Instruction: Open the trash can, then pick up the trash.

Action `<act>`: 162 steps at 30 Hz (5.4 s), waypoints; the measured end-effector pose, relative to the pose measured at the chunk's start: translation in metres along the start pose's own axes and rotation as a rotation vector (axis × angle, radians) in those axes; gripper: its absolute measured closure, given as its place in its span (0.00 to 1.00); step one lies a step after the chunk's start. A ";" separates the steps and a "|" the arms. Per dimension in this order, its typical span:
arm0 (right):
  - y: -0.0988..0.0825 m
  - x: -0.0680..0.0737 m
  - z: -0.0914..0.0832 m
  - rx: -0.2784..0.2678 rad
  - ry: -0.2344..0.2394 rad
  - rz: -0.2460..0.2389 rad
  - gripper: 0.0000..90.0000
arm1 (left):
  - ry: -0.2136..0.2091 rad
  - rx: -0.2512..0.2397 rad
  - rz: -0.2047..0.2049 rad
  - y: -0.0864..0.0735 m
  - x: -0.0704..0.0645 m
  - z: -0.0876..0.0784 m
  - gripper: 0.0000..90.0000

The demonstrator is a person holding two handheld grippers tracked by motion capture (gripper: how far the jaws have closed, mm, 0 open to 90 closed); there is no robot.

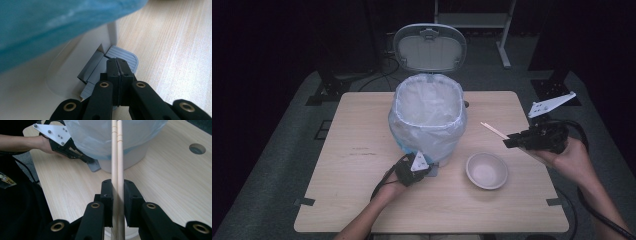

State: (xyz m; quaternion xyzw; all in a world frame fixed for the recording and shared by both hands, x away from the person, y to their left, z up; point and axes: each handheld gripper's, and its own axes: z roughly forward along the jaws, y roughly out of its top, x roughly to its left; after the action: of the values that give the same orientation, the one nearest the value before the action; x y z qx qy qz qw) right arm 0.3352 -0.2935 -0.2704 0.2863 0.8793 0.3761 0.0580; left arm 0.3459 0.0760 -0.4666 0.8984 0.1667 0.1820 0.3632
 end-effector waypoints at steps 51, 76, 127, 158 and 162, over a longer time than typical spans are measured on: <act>0.080 0.005 -0.008 0.019 0.053 -0.087 0.87 | -0.003 -0.012 -0.023 -0.002 0.001 0.000 1.00; 0.130 0.007 0.003 0.039 0.054 -0.136 0.87 | -0.006 -0.010 -0.018 -0.001 0.001 0.000 1.00; 0.207 0.016 0.043 0.081 0.061 -0.206 0.87 | -0.009 -0.013 -0.026 -0.002 0.002 0.000 1.00; 0.233 0.022 0.074 0.121 0.055 -0.235 0.87 | -0.008 -0.014 -0.025 -0.002 0.001 0.000 1.00; 0.236 0.024 0.081 0.130 0.059 -0.239 0.87 | -0.010 -0.015 -0.026 -0.002 0.002 0.000 1.00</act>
State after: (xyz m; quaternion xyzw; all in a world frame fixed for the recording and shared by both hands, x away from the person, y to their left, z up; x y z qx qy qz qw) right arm 0.4497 -0.0996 -0.1615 0.1716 0.9310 0.3170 0.0578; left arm 0.3470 0.0781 -0.4676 0.8944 0.1754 0.1738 0.3729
